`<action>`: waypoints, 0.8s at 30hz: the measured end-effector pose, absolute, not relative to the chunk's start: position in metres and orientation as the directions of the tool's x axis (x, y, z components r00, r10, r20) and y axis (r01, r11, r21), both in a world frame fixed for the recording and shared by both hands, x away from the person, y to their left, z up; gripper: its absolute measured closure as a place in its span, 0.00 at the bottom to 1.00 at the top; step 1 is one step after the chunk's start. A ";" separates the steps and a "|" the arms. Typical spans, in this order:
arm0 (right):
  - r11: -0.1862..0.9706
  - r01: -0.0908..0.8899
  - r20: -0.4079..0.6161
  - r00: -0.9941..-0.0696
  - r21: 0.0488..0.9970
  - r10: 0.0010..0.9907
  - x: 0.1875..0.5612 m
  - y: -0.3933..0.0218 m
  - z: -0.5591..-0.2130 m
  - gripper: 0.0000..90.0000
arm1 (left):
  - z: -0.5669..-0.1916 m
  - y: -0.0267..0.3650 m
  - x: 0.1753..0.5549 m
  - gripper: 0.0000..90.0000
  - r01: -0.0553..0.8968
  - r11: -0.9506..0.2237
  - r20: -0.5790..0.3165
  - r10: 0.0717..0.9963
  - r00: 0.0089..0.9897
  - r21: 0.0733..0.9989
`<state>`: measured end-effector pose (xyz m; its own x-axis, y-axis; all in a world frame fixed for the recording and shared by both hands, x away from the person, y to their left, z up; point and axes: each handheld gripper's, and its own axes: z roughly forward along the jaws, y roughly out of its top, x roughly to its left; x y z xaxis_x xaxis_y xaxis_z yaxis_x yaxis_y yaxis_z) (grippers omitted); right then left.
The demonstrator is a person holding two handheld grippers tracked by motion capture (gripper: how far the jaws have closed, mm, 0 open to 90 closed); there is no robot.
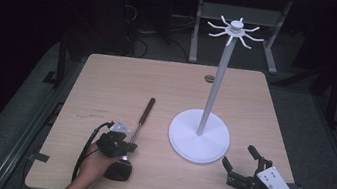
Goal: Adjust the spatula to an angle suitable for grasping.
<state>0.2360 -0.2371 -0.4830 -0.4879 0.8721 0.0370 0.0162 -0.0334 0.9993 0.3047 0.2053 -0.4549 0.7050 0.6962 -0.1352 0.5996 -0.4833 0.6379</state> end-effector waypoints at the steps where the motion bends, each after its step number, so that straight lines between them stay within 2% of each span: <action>1: -0.033 0.016 0.037 -0.488 0.999 0.872 0.236 -0.237 -0.483 0.06 | -0.455 0.208 0.305 1.00 0.601 -0.482 -0.133 0.699 0.702 0.638; 20: -0.033 0.015 0.036 -0.485 0.999 0.874 0.236 -0.237 -0.483 0.06 | -0.447 0.254 0.309 1.00 0.615 -0.447 -0.047 0.784 0.619 0.649; 24: -0.035 0.015 0.038 -0.484 0.999 0.874 0.236 -0.237 -0.483 0.06 | -0.445 0.260 0.311 1.00 0.620 -0.427 -0.053 0.795 0.604 0.658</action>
